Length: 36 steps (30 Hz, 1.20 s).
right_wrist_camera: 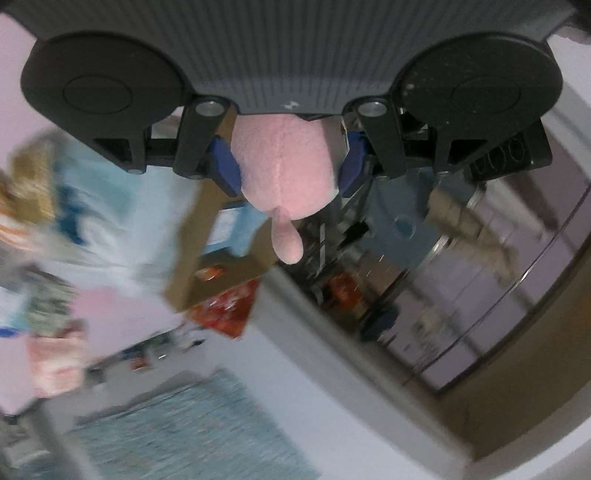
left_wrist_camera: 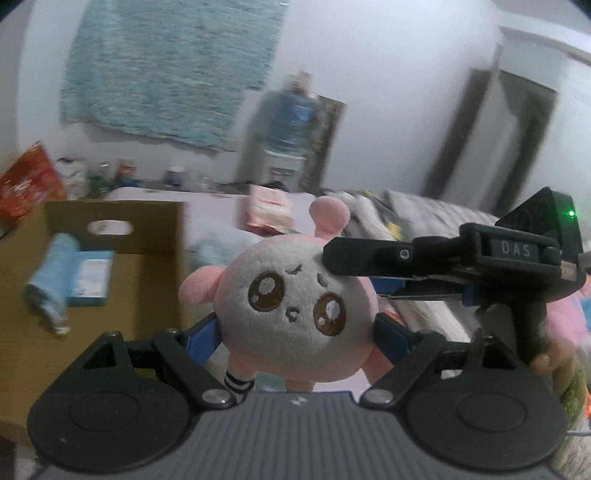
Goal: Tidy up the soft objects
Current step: 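Carry the pink-and-white plush toy with the left gripper and lower it into the box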
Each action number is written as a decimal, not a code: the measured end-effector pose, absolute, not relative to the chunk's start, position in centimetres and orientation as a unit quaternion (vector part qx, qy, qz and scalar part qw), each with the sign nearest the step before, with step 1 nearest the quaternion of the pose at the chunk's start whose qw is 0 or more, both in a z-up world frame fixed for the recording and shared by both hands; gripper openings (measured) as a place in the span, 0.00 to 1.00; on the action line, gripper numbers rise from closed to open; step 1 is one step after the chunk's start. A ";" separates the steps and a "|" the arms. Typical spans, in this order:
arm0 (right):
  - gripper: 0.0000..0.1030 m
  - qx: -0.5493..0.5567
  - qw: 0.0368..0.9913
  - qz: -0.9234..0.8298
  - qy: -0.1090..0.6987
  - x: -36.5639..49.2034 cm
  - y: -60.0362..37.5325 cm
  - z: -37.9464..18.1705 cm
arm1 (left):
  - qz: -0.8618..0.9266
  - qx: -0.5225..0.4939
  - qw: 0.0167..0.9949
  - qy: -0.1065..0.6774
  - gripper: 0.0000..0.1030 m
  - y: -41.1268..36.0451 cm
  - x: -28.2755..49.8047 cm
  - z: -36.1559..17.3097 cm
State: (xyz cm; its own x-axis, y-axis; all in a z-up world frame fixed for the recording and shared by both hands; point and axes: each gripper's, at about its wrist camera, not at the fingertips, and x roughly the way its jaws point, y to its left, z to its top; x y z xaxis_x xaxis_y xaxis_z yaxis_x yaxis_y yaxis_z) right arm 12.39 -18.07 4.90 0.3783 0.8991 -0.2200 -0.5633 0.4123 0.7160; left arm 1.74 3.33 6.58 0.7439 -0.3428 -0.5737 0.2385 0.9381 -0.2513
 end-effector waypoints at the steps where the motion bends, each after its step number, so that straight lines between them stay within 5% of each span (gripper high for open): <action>1: 0.57 0.266 0.780 0.474 0.309 13.2 -16.7 5.4 | -0.146 -0.090 0.930 0.325 0.86 4.4 2.4 6.7; 9: 0.57 0.199 0.768 0.489 0.363 23.1 -6.0 8.6 | -0.085 -0.130 0.918 0.364 0.86 12.3 11.8 6.1; 19: 0.58 0.136 0.777 0.423 0.445 35.9 4.5 5.1 | -0.022 -0.176 0.881 0.438 0.86 17.3 23.7 0.6; 36: 0.59 0.120 0.821 0.379 0.409 41.4 5.1 2.4 | 0.001 -0.186 0.860 0.475 0.86 18.1 29.5 -5.0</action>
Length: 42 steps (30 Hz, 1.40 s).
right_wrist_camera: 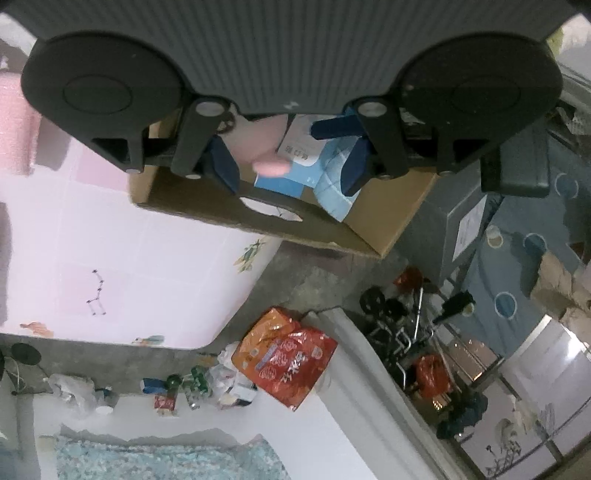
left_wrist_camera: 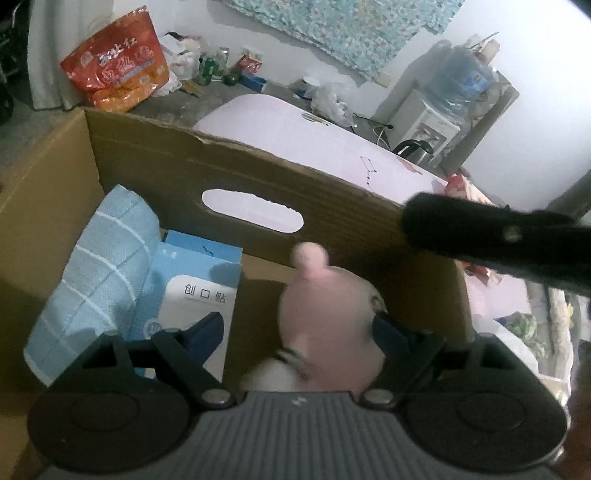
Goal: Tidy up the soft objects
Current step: 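Carry the pink-and-white plush toy with the left gripper and lower it into the box, then open the left gripper to release the plush toy and withdraw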
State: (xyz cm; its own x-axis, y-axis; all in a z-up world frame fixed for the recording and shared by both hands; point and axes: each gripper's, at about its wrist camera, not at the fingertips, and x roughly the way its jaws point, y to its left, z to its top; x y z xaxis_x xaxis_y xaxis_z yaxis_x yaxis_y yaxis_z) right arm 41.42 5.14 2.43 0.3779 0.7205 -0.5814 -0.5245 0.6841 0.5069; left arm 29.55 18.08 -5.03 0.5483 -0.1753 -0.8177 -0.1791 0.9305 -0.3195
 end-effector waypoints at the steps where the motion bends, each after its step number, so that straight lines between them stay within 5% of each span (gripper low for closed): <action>1: 0.59 0.125 0.822 0.378 0.406 41.2 4.6 2.7 | 0.002 -0.187 0.860 0.475 0.86 18.1 29.6 -4.9; 13: 0.60 0.166 0.835 0.380 0.361 35.0 -4.2 6.6 | 0.021 -0.171 0.880 0.442 0.86 17.0 26.4 -0.7; 23: 0.79 0.210 0.855 0.366 0.301 23.2 -19.7 9.1 | -0.030 -0.103 0.921 0.375 0.88 12.2 17.0 7.6; 33: 0.82 0.260 0.875 0.253 0.320 12.4 -35.2 1.6 | -0.155 -0.040 0.918 0.362 0.91 1.3 9.5 7.2; 42: 0.81 0.220 0.879 0.215 0.365 14.3 -35.7 -5.7 | -0.179 0.003 0.917 0.357 0.86 -5.9 7.6 2.8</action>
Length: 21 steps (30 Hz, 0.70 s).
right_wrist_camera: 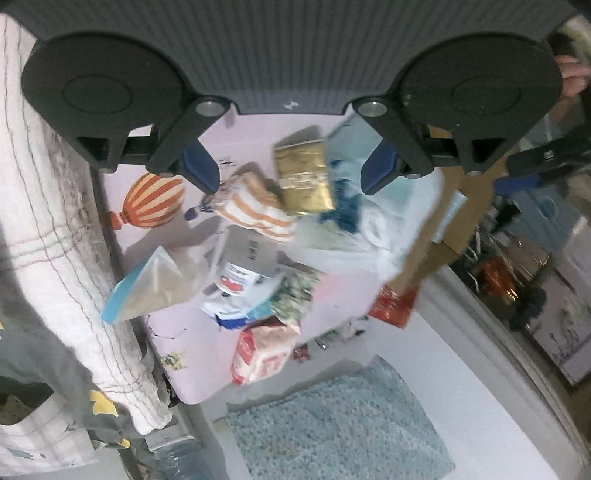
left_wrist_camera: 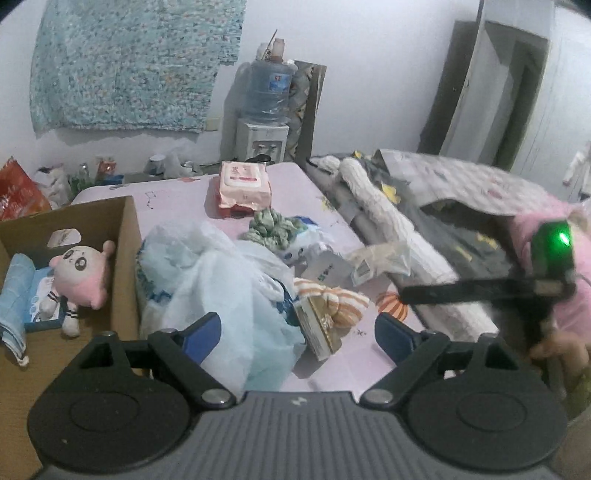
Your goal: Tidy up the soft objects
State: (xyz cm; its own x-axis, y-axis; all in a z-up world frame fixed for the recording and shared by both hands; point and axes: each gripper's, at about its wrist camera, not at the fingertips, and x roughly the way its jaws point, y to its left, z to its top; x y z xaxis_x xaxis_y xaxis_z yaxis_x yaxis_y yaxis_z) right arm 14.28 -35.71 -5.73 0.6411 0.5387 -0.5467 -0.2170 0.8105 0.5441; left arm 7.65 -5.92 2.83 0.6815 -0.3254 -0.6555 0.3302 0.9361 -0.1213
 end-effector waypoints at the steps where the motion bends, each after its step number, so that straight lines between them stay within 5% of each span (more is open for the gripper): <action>1: 0.81 0.211 0.879 0.216 0.369 15.3 -35.1 -6.1 | -0.176 0.006 0.917 0.358 0.85 -6.3 7.6 2.5; 12: 0.66 0.089 0.876 0.222 0.418 24.6 -30.2 -10.4 | -0.169 0.005 0.907 0.386 0.55 -7.4 8.2 0.3; 21: 0.49 0.133 0.864 0.194 0.445 22.0 -30.7 -11.1 | -0.178 0.007 0.903 0.390 0.52 -7.7 8.0 -0.4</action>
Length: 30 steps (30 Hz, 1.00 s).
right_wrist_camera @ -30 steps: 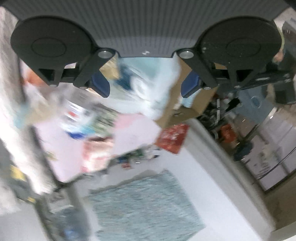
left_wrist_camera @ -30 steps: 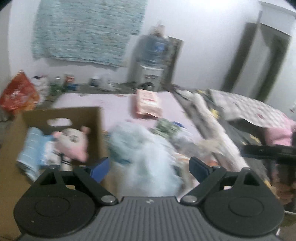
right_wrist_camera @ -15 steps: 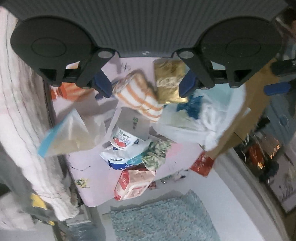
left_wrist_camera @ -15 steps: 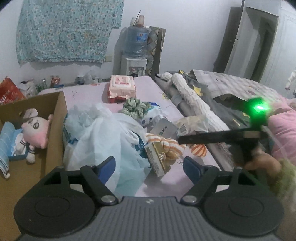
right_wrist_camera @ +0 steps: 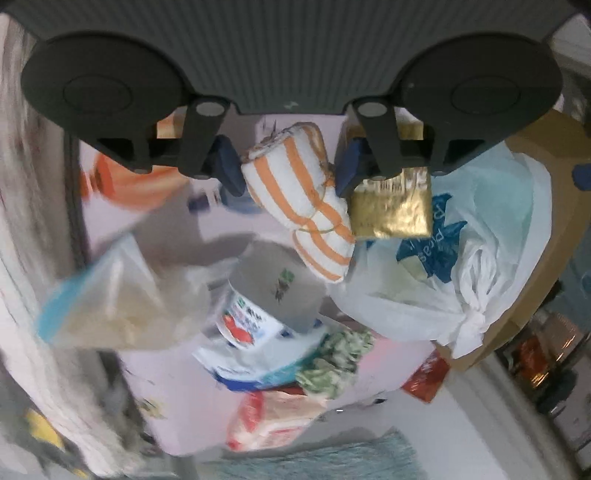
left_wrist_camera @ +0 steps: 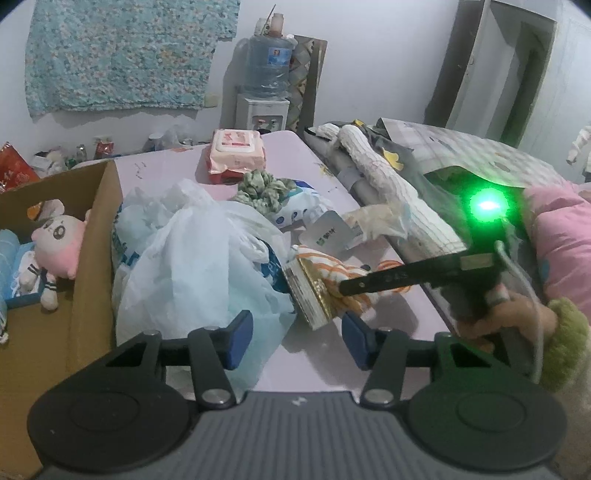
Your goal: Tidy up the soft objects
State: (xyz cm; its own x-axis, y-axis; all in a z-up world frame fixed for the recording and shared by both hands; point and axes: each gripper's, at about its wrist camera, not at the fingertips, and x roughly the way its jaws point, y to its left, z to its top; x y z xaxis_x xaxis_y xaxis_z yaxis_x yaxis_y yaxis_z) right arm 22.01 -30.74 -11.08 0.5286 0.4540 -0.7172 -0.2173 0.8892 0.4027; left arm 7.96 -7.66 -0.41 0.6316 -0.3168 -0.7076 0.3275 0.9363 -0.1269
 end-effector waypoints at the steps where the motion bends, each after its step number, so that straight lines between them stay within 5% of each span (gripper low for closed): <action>1: 0.49 0.142 0.862 0.184 0.450 21.3 -31.0 -11.1 | -0.182 0.005 0.902 0.391 0.52 -7.7 7.9 -0.5; 13: 0.46 0.221 0.805 0.181 0.520 11.4 -33.5 -12.0 | -0.255 0.024 0.869 0.424 0.54 -9.0 6.3 -3.0; 26: 0.56 0.227 0.849 0.180 0.441 14.5 -34.8 -9.6 | -0.298 0.012 0.839 0.455 0.62 -11.1 6.9 -4.7; 30: 0.42 0.263 0.822 0.190 0.469 16.7 -34.9 -12.2 | -0.303 -0.004 0.833 0.463 0.67 -11.3 7.5 -4.9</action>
State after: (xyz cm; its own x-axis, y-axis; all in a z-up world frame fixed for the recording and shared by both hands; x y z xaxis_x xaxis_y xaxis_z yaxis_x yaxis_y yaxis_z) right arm 16.74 -34.87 -12.23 0.4883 0.5592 -0.6700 -0.0663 0.7893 0.6104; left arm 7.51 -11.29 -4.92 0.3872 -0.5083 -0.7692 0.5015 0.8162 -0.2869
